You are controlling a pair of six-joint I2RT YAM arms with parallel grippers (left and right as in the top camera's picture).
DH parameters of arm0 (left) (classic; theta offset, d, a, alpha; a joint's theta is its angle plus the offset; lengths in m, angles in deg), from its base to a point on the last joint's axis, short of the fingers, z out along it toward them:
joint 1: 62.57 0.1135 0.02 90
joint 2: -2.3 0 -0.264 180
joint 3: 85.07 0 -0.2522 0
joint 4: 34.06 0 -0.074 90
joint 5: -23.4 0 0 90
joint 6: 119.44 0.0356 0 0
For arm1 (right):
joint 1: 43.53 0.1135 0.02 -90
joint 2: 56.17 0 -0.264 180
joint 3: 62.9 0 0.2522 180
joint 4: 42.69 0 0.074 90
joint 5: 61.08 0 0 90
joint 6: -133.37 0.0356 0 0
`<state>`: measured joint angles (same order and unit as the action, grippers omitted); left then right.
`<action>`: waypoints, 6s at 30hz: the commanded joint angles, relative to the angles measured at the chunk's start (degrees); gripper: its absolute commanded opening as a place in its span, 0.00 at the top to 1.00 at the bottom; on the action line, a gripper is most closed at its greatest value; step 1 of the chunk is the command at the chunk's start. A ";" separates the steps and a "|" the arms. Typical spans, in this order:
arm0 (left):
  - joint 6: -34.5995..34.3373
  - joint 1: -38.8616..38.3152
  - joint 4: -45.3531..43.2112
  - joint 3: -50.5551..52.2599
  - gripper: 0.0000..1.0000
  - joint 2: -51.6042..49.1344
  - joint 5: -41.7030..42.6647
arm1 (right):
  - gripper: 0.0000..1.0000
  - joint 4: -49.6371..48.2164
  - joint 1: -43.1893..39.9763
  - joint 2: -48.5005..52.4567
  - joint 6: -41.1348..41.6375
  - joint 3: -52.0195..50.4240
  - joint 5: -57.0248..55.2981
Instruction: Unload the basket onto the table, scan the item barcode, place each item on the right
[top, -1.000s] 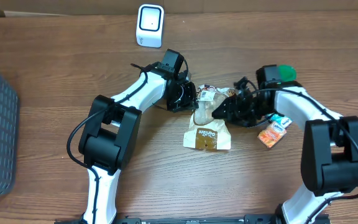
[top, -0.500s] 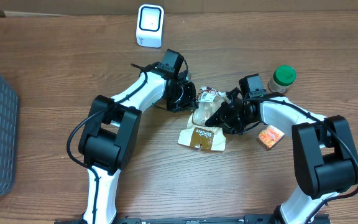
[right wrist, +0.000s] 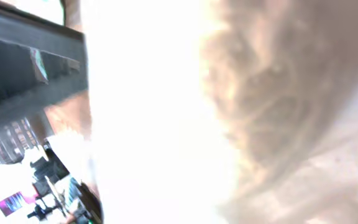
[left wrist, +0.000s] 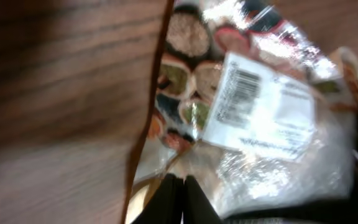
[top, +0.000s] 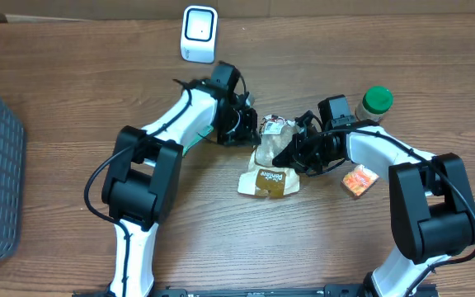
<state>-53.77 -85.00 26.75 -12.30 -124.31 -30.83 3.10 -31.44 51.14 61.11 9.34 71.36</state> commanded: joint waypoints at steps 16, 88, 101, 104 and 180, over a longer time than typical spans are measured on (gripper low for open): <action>21.24 27.96 28.13 -22.32 0.95 18.71 -6.16 | 0.96 9.66 0.90 -12.66 -17.84 6.54 8.68; 29.27 41.68 31.56 -22.29 0.00 18.62 -13.92 | 0.96 22.75 8.20 -14.40 -57.94 17.97 -2.51; 29.27 41.68 31.58 -22.29 0.00 18.62 -13.92 | 0.96 22.67 8.09 -14.40 -41.03 20.02 -6.93; 29.27 41.68 31.58 -22.29 0.00 18.62 -13.92 | 0.96 23.80 8.15 -14.40 -38.84 23.71 -11.52; 29.27 41.64 31.58 -22.29 0.00 18.62 -13.92 | 0.96 -58.40 22.43 29.42 -89.68 41.35 -76.91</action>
<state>-25.58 -43.08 58.31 -34.00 -106.08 -44.62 -53.99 -10.30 80.84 -29.29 49.86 -5.01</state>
